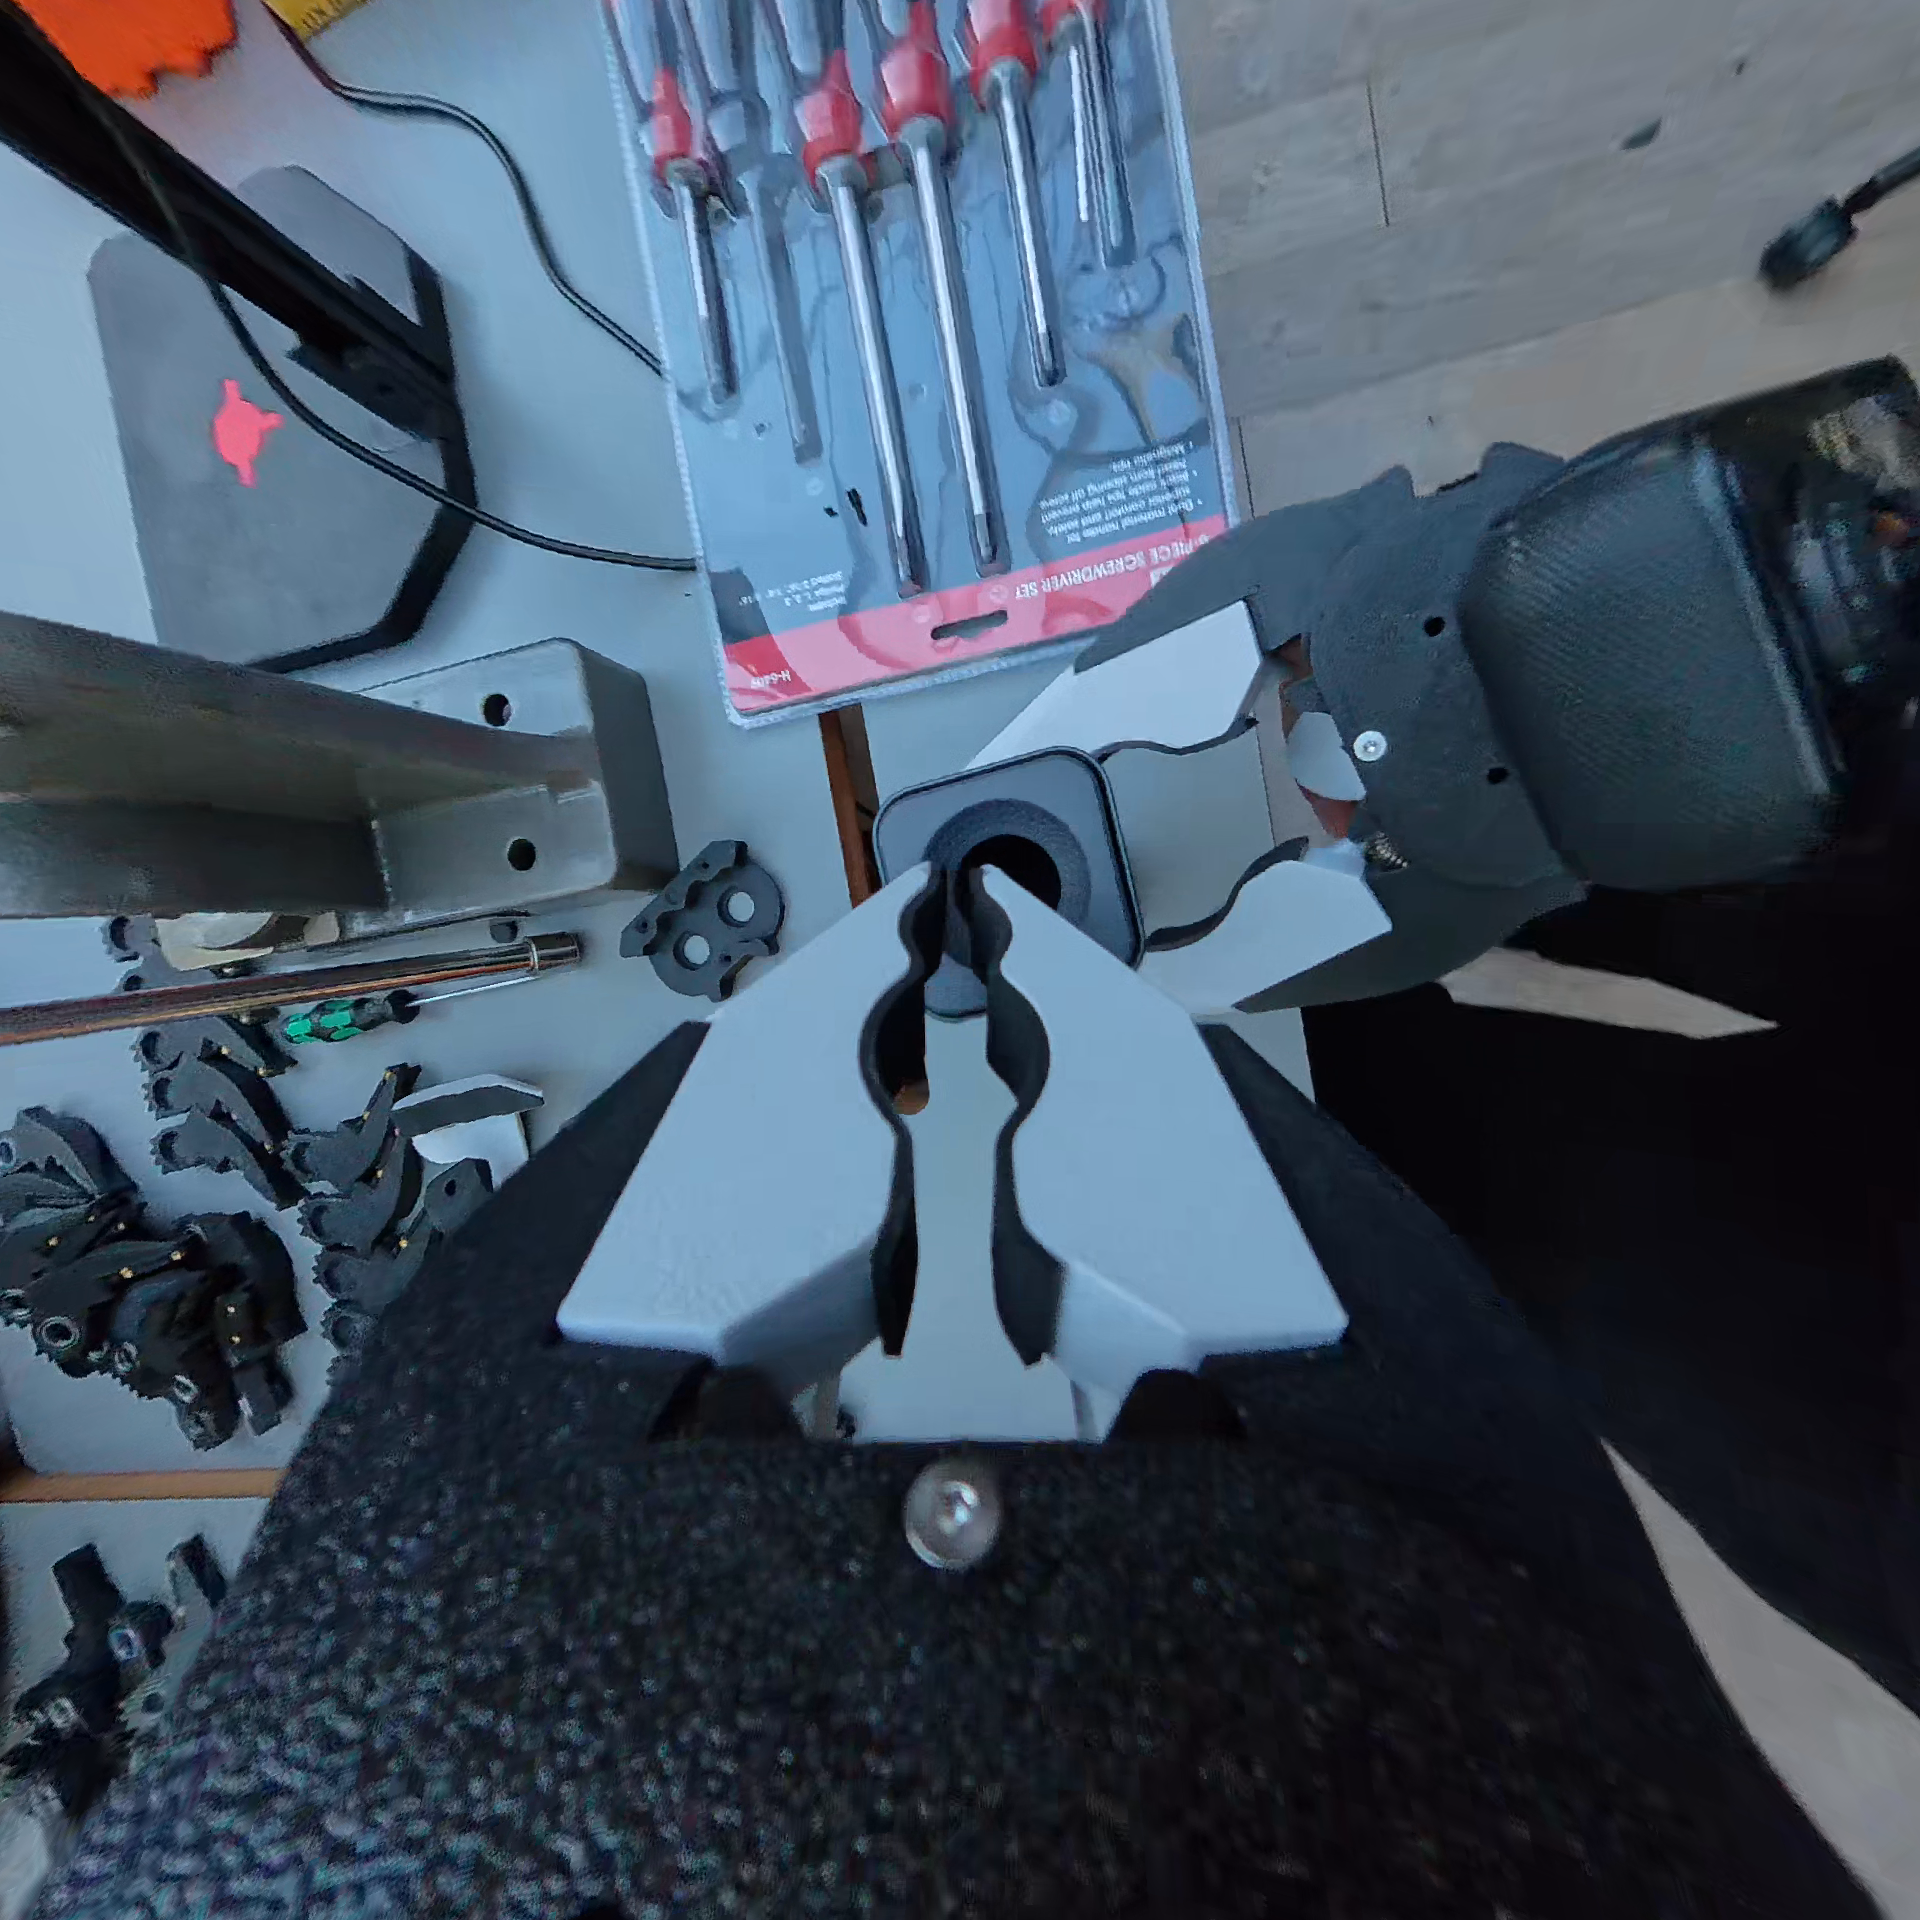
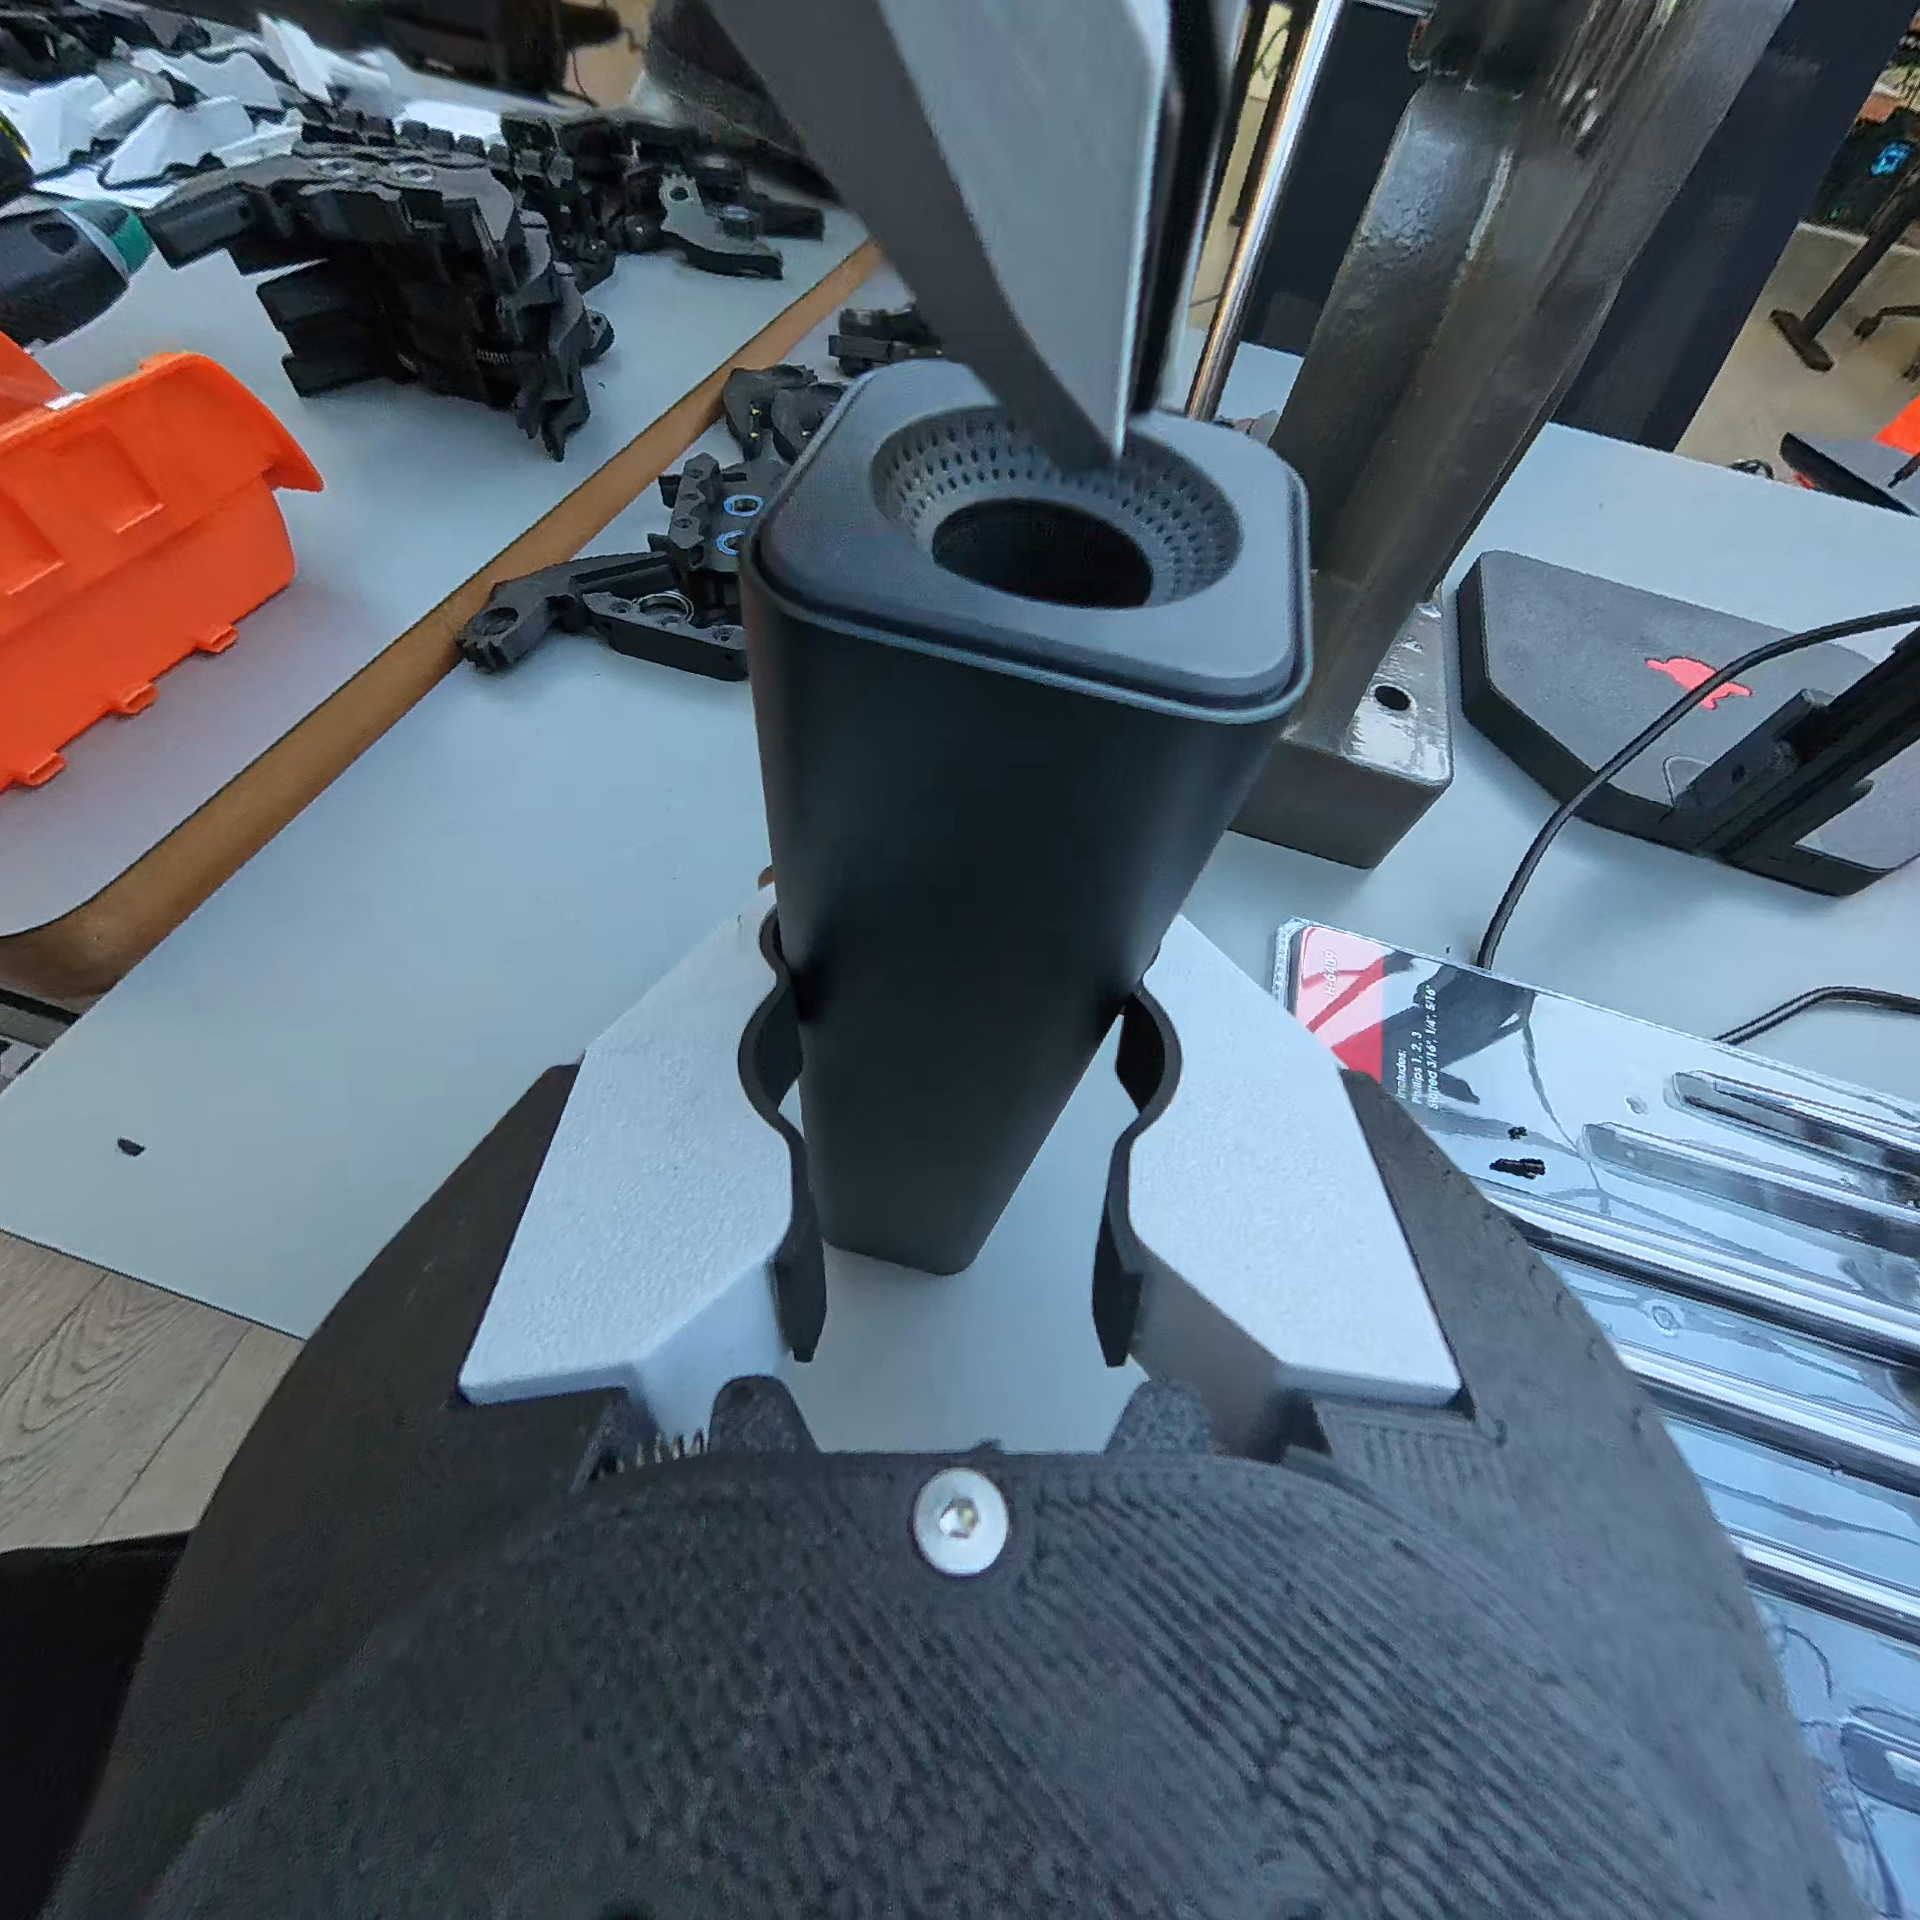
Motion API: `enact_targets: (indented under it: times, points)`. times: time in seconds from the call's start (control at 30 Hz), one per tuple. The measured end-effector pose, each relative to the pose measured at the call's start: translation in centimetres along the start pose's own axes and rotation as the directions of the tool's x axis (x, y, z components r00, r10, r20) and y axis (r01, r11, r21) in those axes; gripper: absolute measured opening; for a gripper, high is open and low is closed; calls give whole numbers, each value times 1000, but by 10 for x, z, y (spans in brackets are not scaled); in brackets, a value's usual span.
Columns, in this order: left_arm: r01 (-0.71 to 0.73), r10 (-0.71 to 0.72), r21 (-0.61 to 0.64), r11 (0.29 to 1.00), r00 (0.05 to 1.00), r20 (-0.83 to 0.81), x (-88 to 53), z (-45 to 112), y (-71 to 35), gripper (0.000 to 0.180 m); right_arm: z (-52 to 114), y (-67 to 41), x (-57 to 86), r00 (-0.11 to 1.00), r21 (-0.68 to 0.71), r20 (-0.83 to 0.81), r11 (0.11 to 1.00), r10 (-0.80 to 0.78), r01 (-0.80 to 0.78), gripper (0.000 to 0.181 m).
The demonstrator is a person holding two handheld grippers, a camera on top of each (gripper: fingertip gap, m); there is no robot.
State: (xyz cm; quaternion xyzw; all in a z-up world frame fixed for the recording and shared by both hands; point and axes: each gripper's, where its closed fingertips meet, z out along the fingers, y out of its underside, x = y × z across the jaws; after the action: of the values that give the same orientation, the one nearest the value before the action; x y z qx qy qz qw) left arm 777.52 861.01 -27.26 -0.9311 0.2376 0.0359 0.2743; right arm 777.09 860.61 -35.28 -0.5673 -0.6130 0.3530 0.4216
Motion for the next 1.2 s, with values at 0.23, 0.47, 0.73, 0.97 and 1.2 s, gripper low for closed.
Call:
enact_targets:
  times: [0.23, 0.47, 0.73, 0.97, 1.2]
  points:
    - [241, -300, 355, 903, 946, 121, -8, -16, 3, 81, -18, 9, -10, 994, -7, 102, 1000, -24, 25, 99]
    - [309, -355, 418, 854, 934, 36, 4, 37, 27, 89, -58, 39, -7, 987, -92, 146, 994, 70, -57, 112]
    - [248, -237, 512, 823, 967, -89, 14, 48, 13, 53, -76, 41, 11, 990, -148, 119, 987, 75, -57, 102]
    - [226, -191, 553, 802, 974, -122, 16, 45, 14, 53, -93, 36, 23, 993, -161, 66, 983, 99, -88, 99]
    - [262, -201, 565, 783, 965, -170, 19, 23, 14, 78, -140, 32, 45, 984, -119, -51, 977, 171, -176, 101]
